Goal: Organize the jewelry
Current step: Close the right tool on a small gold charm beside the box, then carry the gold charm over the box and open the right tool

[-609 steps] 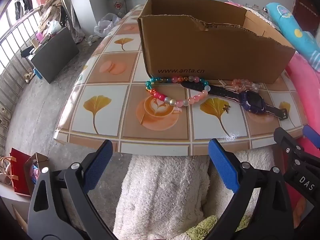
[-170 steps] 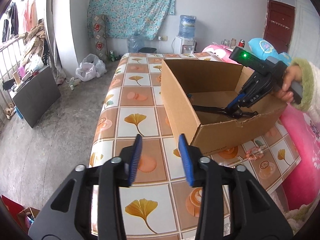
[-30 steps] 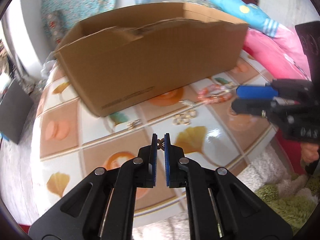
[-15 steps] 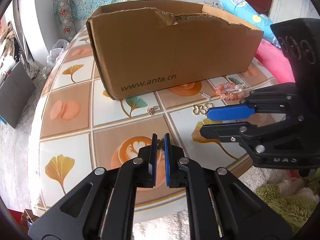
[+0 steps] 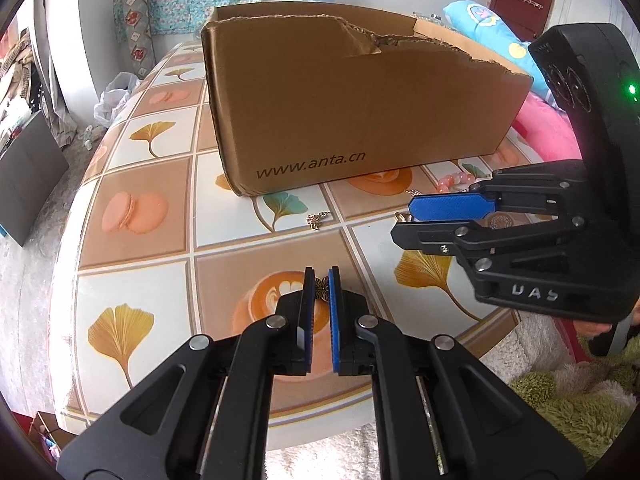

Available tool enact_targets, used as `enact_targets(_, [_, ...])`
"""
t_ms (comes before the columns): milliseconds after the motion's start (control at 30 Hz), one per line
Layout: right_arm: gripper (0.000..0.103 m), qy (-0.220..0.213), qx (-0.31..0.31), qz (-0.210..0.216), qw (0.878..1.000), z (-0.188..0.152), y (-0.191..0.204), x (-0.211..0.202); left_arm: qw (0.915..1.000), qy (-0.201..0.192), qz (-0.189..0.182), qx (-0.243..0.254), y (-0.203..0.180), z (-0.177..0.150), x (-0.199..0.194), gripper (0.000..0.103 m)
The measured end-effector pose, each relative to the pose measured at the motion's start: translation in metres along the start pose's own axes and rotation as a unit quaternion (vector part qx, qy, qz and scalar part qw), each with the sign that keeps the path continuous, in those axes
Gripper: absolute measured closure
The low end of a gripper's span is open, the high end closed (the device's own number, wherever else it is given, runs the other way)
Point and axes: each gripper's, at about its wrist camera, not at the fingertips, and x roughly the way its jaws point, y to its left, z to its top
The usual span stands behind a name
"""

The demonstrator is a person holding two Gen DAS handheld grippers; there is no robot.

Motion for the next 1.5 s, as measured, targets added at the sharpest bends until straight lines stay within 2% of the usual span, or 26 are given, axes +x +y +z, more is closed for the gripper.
enact_targets(133, [0.079, -0.007, -0.008, -0.021, 1.000, -0.001, 0.008, 0.001, 1.0000, -0.001, -0.001, 0.000, 0.002, -0.001, -0.001, 0.097])
enact_targets(300, [0.088, -0.008, -0.013, -0.011, 1.000, -0.003, 0.012, 0.001, 1.0000, -0.001, -0.002, -0.001, 0.003, -0.001, -0.001, 0.097])
enact_targets(400, [0.088, -0.009, -0.014, -0.009, 1.000, 0.000, 0.020, 0.005, 1.0000, -0.002, -0.002, -0.001, 0.005, -0.002, -0.003, 0.097])
enact_targets(667, [0.088, -0.008, 0.003, 0.006, 1.000, -0.002, 0.003, -0.002, 1.0000, -0.008, -0.003, -0.003, 0.006, -0.002, -0.006, 0.097])
enact_targets(733, [0.088, -0.014, 0.008, 0.016, 1.000, 0.000, -0.008, -0.008, 0.9999, -0.012, -0.004, -0.002, 0.006, -0.002, -0.009, 0.097])
enact_targets(1033, [0.088, -0.077, 0.005, 0.047, 0.996, 0.008, -0.009, -0.053, 0.9979, -0.060, -0.025, 0.009, 0.005, 0.007, -0.045, 0.097])
enact_targets(1233, [0.088, -0.140, -0.005, 0.039, 0.989, 0.035, -0.015, -0.110, 0.9901, -0.129, -0.054, 0.018, 0.005, 0.039, -0.094, 0.097])
enact_targets(1333, [0.088, -0.179, -0.011, 0.037, 0.983, 0.060, -0.029, -0.139, 0.9836, -0.163, -0.064, 0.043, 0.004, 0.069, -0.112, 0.097])
enact_targets(1400, [0.088, -0.186, -0.012, 0.041, 0.982, 0.080, -0.037, -0.143, 0.9834, -0.156, -0.075, 0.055, 0.005, 0.098, -0.109, 0.097])
enact_targets(1500, [0.088, -0.161, 0.002, 0.042, 0.986, 0.116, -0.062, -0.134, 0.9893, -0.108, -0.079, 0.059, 0.011, 0.143, -0.080, 0.097])
